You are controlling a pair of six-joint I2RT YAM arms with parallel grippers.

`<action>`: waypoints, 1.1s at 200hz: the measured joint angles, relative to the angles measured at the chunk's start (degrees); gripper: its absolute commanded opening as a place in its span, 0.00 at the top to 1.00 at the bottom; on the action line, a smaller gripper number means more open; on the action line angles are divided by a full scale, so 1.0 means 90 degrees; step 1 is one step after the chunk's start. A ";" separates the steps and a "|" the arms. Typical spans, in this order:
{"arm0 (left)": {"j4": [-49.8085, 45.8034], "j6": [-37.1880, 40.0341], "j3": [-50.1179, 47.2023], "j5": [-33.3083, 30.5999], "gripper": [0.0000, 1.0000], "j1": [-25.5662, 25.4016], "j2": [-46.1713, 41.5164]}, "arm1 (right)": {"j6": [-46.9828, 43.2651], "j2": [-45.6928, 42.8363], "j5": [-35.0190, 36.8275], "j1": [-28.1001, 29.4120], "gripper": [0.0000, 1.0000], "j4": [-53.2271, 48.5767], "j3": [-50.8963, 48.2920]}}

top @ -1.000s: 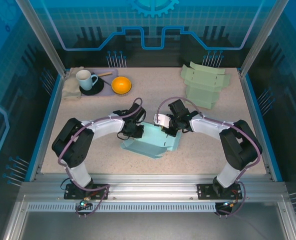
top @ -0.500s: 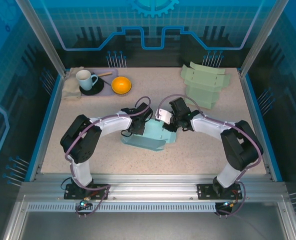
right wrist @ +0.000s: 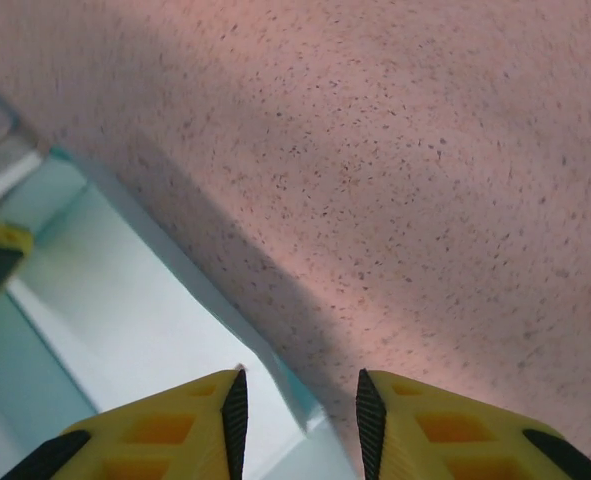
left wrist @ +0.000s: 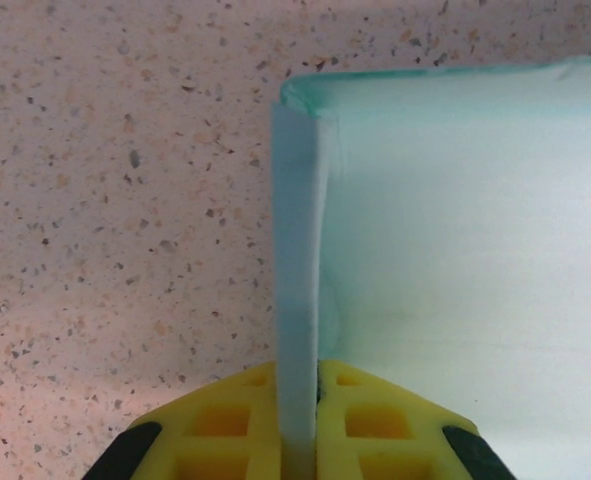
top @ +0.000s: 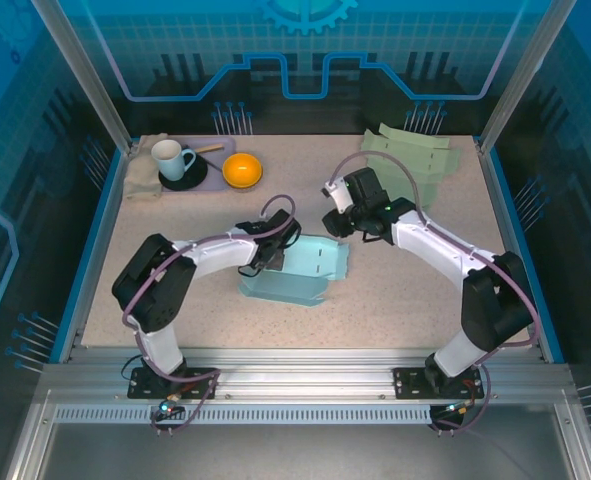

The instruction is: Fold the paper box

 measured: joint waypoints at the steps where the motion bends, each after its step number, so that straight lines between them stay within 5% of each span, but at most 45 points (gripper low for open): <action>1: 0.0012 -0.0005 -0.0017 -0.0017 1.00 -0.0010 -0.0017 | 0.0044 0.0000 -0.0002 0.0000 0.63 -0.0002 0.0005; 74: 0.1474 -0.0104 -0.0792 -0.1078 1.00 -0.0481 -0.0809 | 0.2242 0.0136 -0.0534 -0.0032 0.56 -0.0199 0.0046; 220: 0.2756 0.0073 -0.1280 -0.1622 1.00 -0.0862 -0.0945 | 0.3597 0.0219 -0.1178 -0.0493 0.53 0.0636 -0.0636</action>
